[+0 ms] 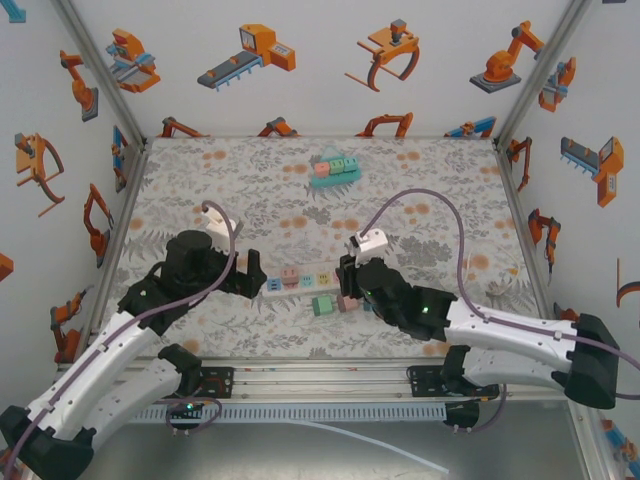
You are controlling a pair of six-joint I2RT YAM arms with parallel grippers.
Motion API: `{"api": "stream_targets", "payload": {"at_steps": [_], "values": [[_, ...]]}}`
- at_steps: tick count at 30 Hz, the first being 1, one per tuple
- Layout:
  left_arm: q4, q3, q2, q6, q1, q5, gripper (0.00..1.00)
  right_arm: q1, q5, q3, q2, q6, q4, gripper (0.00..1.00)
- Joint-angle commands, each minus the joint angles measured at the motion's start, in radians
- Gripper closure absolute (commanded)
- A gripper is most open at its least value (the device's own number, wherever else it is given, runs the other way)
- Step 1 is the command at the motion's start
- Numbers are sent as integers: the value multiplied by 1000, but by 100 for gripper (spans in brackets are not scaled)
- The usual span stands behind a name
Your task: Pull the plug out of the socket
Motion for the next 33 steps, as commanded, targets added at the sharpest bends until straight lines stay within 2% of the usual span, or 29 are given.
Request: {"api": "stream_targets", "payload": {"at_steps": [1,6,9,11,15,18,24,28,33], "values": [[25,-5,9,-169,23,-81,3,-2,-27,14,-10,-446,127,51],[-1,3,46,-391,109,-49,3,-60,-240,121,72,-675,-7,47],[-29,4,91,-513,164,2,0,-98,-441,183,136,-804,-69,47],[-40,8,133,-557,183,43,1,-122,-588,221,182,-896,-107,47],[-54,20,218,-599,187,96,3,-163,-758,330,307,-1000,-202,47],[-35,6,281,-615,189,128,10,-193,-879,407,406,-1033,-235,47],[-29,15,374,-576,188,104,18,-218,-1024,526,595,-1050,-230,47],[-11,19,440,-547,188,128,26,-235,-1074,549,670,-1048,-203,47],[24,3,477,-540,188,129,31,-262,-1112,572,729,-1045,-191,47]]}}
